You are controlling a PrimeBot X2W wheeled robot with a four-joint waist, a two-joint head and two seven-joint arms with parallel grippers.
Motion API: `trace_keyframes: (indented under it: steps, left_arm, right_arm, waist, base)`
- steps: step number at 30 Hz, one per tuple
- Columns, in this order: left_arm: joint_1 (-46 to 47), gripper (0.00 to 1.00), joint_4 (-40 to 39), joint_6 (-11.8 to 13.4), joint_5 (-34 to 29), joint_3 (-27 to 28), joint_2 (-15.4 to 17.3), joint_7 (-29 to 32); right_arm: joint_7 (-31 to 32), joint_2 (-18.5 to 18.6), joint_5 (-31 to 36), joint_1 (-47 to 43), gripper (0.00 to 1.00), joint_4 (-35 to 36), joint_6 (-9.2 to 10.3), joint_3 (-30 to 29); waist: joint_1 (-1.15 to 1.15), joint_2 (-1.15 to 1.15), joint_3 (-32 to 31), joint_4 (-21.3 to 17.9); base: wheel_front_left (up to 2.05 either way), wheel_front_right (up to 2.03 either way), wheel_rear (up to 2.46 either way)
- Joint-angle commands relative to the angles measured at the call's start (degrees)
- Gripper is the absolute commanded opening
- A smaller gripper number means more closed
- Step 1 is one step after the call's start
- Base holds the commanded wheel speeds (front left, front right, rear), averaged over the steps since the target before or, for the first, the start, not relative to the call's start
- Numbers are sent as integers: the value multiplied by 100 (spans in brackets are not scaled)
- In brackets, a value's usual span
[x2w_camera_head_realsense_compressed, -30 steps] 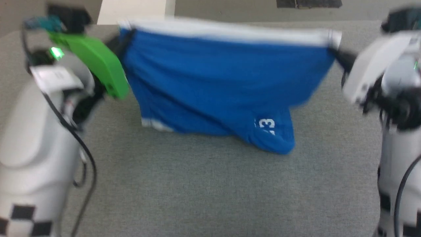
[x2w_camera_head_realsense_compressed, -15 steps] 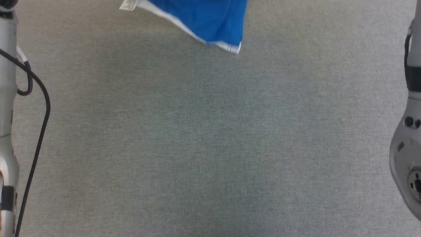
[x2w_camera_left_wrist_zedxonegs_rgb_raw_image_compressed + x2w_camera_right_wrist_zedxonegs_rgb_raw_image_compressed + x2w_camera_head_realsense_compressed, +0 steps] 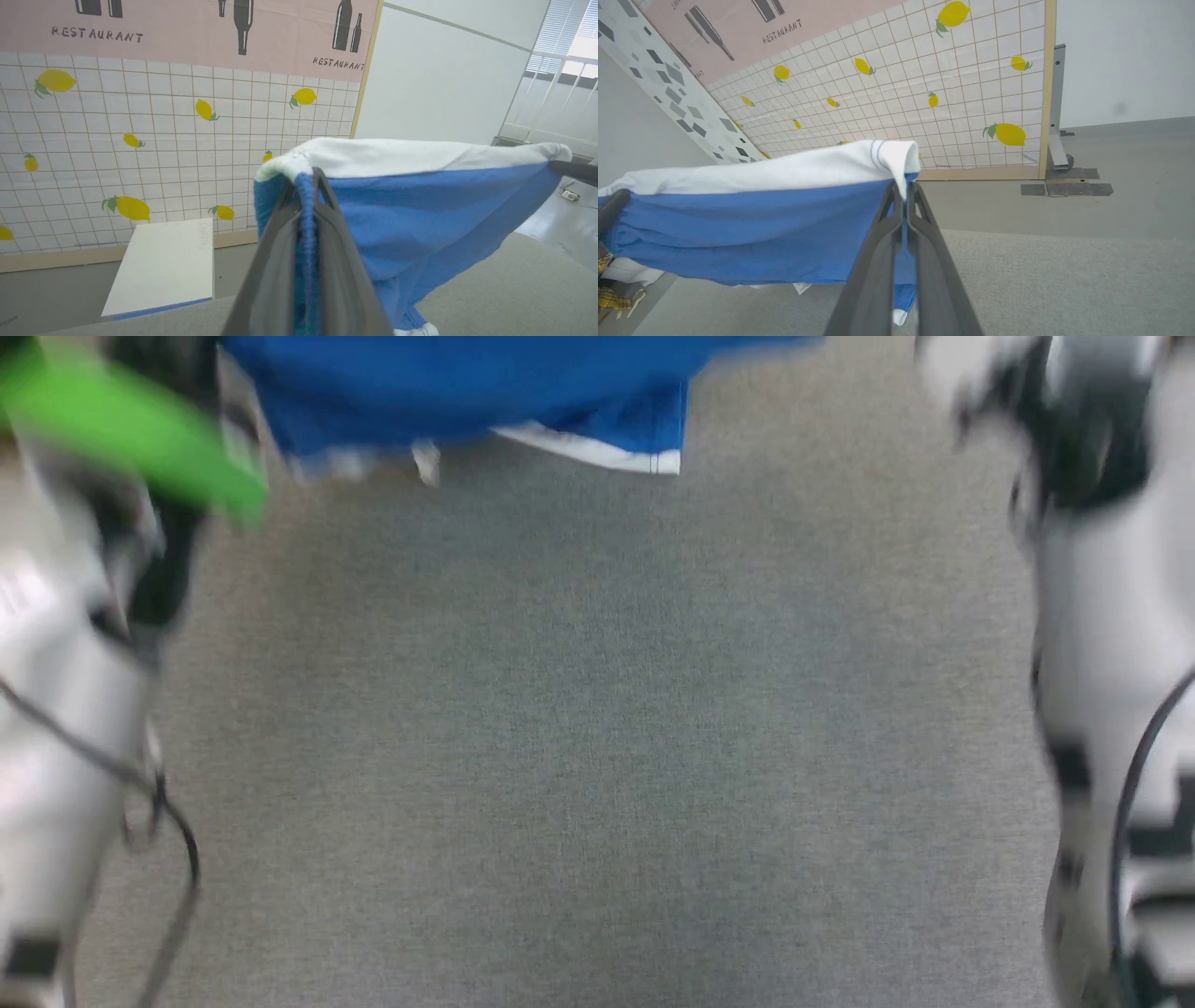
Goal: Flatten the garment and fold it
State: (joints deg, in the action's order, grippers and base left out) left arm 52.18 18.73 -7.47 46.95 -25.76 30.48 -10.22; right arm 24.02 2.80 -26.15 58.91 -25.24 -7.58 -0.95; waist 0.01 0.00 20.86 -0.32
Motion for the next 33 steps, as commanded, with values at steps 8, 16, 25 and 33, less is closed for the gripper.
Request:
trace_keyframes:
  steps: [8,16,25,33]
  left_arm:
    - [-2630,0,-928,415,98,-288,-136,-370]
    - [-4431,0,-1483,624,74,-690,-145,-409]
    - [-5614,0,-1940,893,789,-621,436,261]
    - [-5544,0,-2279,1063,1166,-186,444,169]
  right_arm:
    - [783,8,-403,-3717,0,2050,9,-374]
    - [1846,8,-881,-6464,0,3385,9,-475]
    - [3654,8,-1210,-7877,0,4478,9,-518]
    - [3277,8,-868,-6872,0,4736,9,-668]
  waist:
    - [-1,0,-1161,208]
    - [-1,0,-1597,286]
    - [-1,0,-1676,297]
    - [-1,0,-1442,273]
  base:
    - [0,0,0]
    - [0,0,0]
    - [0,0,0]
    - [0,0,0]
